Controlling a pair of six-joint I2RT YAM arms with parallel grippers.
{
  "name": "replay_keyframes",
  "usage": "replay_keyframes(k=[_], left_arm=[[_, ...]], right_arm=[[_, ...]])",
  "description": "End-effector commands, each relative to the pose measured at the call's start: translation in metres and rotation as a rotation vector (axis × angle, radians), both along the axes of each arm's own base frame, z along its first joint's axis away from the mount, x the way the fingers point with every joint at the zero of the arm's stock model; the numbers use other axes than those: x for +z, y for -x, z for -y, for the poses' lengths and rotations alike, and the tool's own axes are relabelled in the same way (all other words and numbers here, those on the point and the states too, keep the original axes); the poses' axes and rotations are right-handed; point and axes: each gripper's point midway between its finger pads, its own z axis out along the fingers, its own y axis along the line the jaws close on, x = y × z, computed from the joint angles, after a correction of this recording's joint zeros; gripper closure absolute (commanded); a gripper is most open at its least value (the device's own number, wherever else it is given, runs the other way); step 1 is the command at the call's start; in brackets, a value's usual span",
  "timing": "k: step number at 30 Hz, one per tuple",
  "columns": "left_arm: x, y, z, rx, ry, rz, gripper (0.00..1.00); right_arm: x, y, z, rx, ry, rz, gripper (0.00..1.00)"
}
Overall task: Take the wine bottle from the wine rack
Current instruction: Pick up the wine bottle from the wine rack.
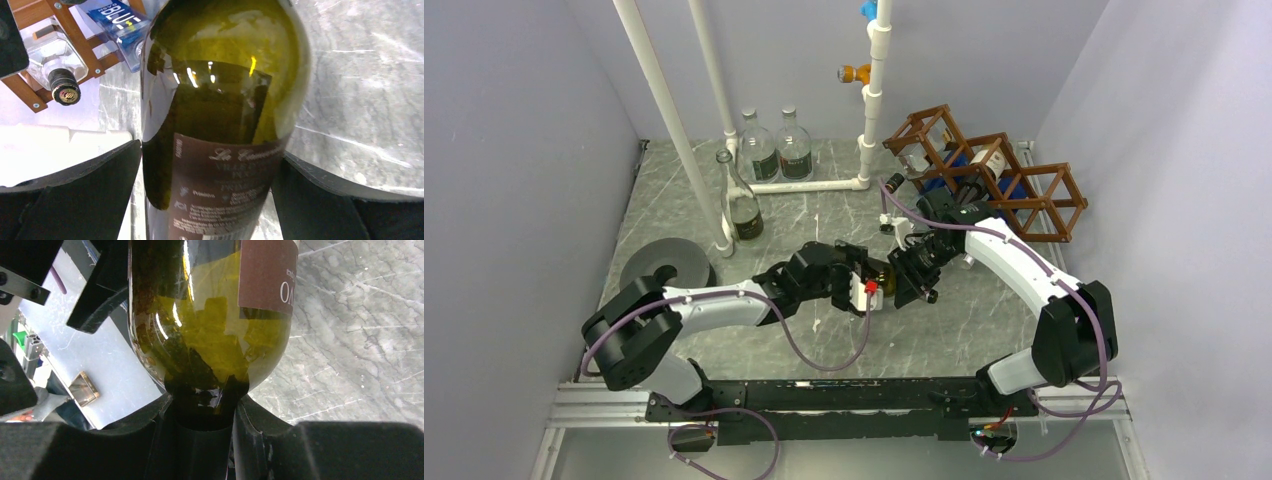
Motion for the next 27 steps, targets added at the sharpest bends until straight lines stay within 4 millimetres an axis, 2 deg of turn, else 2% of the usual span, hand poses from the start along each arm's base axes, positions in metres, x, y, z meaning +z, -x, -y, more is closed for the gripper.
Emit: replay_keyframes(k=[1, 7, 9, 10, 11, 12, 21, 27], left_arm=[[0.020, -0.019, 0.011, 0.052, 0.032, 0.045, 0.01], [0.013, -0.021, 0.013, 0.078, 0.009, -0.014, 0.26], [0.013, -0.018, 0.013, 0.072, 0.006, -0.034, 0.48], [0.014, -0.017, 0.013, 0.069, 0.006, -0.044, 0.75], [0.016, -0.015, 0.013, 0.069, 0.010, -0.055, 0.92], [0.017, -0.013, 0.012, 0.067, 0.016, -0.063, 1.00], [0.022, 0.003, 0.007, 0.065, 0.111, -0.122, 1.00], [0.024, 0.004, -0.002, 0.097, 0.160, -0.112, 1.00]], right_arm=[[0.021, -0.012, -0.016, 0.046, -0.102, 0.080, 0.96], [0.018, -0.012, -0.016, 0.040, -0.092, 0.074, 0.90], [0.018, -0.011, -0.015, 0.042, -0.091, 0.071, 0.87], [0.018, -0.011, -0.015, 0.043, -0.090, 0.069, 0.84], [0.018, -0.011, -0.015, 0.044, -0.091, 0.069, 0.82], [0.018, -0.011, -0.015, 0.045, -0.093, 0.068, 0.79], [0.020, -0.007, -0.015, 0.063, -0.102, 0.062, 0.43], [0.025, -0.003, -0.015, 0.085, -0.114, 0.060, 0.30]])
